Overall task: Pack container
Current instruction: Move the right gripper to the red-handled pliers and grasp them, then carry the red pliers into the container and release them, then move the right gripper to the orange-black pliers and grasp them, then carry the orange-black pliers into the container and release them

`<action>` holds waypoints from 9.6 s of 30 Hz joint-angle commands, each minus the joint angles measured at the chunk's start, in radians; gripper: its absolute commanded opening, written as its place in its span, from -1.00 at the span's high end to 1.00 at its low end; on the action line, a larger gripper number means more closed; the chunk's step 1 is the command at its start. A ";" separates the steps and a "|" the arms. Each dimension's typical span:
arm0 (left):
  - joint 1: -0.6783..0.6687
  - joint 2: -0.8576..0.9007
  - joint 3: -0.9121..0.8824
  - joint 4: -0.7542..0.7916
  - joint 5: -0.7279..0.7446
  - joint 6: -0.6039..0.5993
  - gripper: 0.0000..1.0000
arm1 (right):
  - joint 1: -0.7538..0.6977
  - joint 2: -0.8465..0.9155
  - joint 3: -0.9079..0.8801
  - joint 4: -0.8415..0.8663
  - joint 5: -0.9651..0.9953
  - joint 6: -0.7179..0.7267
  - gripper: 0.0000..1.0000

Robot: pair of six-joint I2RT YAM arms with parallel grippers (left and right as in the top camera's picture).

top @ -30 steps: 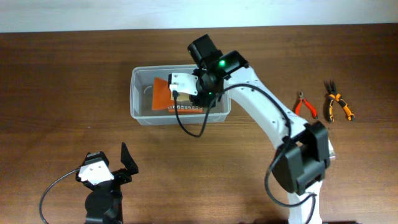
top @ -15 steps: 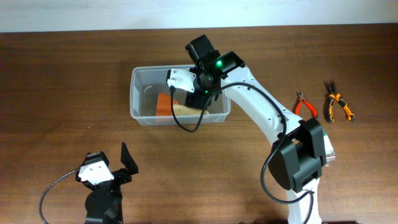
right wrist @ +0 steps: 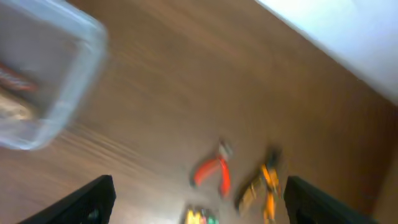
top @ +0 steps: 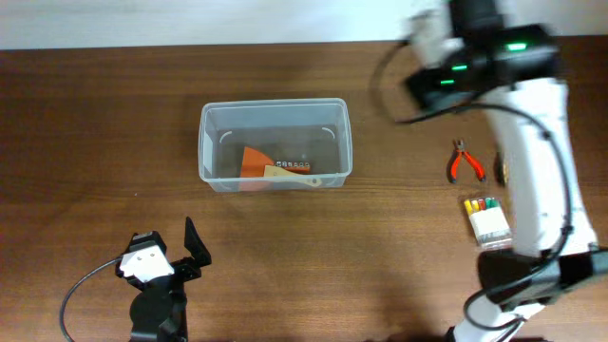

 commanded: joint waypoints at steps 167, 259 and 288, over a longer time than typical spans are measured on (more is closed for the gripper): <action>-0.003 -0.005 -0.003 -0.002 -0.004 0.009 -0.98 | 0.092 0.255 0.339 -0.156 -0.026 0.206 -0.47; -0.003 -0.005 -0.003 -0.002 -0.003 0.009 -0.98 | -0.443 0.311 -0.169 0.220 -0.151 0.216 0.93; -0.003 -0.005 -0.003 -0.002 -0.003 0.009 -0.98 | 0.486 0.319 0.171 -0.046 -0.161 -0.093 0.92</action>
